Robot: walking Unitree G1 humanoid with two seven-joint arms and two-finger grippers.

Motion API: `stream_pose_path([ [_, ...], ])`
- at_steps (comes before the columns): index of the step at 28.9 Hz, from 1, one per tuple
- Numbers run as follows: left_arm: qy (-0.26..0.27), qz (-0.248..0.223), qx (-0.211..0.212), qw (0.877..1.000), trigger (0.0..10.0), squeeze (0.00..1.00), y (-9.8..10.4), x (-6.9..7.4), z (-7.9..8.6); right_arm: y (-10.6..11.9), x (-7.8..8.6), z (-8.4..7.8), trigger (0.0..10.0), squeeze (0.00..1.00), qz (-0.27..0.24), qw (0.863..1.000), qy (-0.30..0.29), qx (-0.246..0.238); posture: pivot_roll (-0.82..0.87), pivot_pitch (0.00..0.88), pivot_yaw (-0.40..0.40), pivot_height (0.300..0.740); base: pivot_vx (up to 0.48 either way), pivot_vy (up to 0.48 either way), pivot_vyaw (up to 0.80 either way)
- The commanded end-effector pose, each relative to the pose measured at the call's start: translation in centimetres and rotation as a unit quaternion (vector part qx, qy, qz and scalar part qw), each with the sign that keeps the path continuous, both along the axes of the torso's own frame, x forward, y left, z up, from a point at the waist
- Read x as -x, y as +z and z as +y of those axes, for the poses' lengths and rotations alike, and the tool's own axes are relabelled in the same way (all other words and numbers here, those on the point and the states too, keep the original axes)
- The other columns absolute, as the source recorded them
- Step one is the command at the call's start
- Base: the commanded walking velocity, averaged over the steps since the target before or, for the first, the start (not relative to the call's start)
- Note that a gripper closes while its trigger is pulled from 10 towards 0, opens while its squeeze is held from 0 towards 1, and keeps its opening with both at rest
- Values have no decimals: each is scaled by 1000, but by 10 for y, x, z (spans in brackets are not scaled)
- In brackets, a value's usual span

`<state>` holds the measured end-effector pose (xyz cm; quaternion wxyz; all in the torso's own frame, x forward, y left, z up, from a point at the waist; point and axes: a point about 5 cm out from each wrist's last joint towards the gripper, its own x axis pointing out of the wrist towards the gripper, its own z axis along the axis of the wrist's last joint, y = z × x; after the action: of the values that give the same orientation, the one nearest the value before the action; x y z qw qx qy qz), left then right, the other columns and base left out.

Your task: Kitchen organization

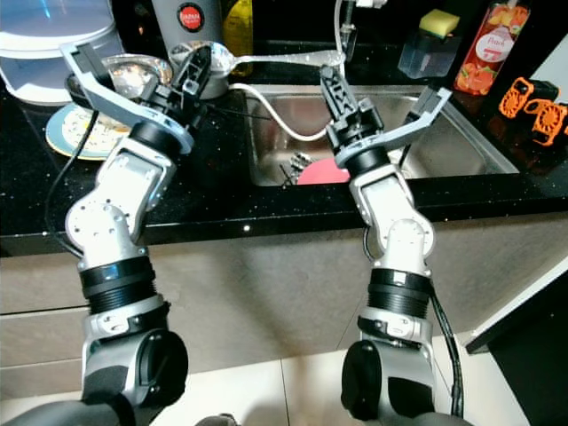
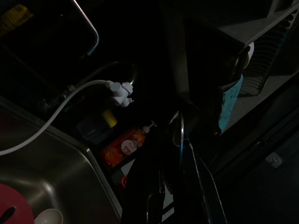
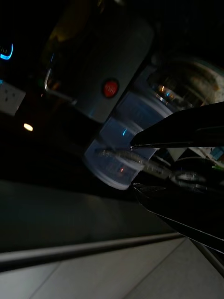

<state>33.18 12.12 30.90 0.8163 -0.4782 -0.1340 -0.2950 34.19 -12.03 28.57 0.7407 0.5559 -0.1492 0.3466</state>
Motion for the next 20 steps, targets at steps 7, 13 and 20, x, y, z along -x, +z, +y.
stream_pose_path([
  [7,-26,15,-11,1000,10000,0,-10,1,-10,1,2,5,10000,0,-5,1000,10,12,176,1,-57,740,0,0,0],
  [13,-34,17,-15,999,10000,0,-13,3,-15,-1,1,7,10000,0,1,1000,11,20,176,1,-57,740,0,0,0],
  [20,-1,18,-17,1000,10000,0,-10,0,-5,-5,3,8,10000,0,4,999,17,31,178,0,-60,740,0,0,0],
])
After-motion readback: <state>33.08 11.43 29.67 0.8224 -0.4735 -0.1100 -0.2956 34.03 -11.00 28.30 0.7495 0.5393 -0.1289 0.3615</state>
